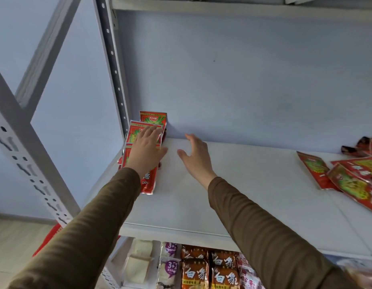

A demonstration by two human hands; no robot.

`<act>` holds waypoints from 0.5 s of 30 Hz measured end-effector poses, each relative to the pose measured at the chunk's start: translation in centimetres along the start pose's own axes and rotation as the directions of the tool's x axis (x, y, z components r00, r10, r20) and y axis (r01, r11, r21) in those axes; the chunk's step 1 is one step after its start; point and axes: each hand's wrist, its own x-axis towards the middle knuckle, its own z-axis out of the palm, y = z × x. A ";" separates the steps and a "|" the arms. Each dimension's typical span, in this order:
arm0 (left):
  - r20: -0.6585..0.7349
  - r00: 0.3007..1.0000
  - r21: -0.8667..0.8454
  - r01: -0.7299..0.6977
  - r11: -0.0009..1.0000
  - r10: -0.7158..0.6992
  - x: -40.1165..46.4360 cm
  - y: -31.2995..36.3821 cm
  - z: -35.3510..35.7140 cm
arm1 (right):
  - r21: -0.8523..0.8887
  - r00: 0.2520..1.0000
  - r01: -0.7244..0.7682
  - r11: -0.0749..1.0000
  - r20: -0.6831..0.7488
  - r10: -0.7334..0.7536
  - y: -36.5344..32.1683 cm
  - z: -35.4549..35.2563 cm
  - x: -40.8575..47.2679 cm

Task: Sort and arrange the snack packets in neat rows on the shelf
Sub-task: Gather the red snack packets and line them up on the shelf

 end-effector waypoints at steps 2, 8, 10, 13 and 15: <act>0.010 0.997 0.036 -0.080 0.996 0.079 -0.1 2.2 1.2 | -0.156 0.999 0.044 0.987 -0.006 -0.046 1.8 -2.5 -0.5; 0.071 0.980 0.044 -0.189 0.981 0.185 -0.4 11.4 6.2 | -0.424 0.996 0.079 0.902 -0.011 -0.092 8.4 -11.9 -3.6; 0.083 0.976 0.048 -0.203 0.978 0.199 -1.0 15.2 8.2 | -0.478 0.995 0.078 0.875 -0.013 -0.095 10.8 -15.3 -5.0; 0.114 0.971 0.025 -0.214 0.976 0.210 -2.2 20.9 11.2 | -0.515 0.997 0.069 0.854 0.004 -0.078 14.2 -20.1 -7.2; 0.129 0.968 0.007 -0.219 0.976 0.216 -2.9 24.5 13.0 | -0.534 0.997 0.073 0.843 0.016 -0.076 16.4 -23.1 -8.4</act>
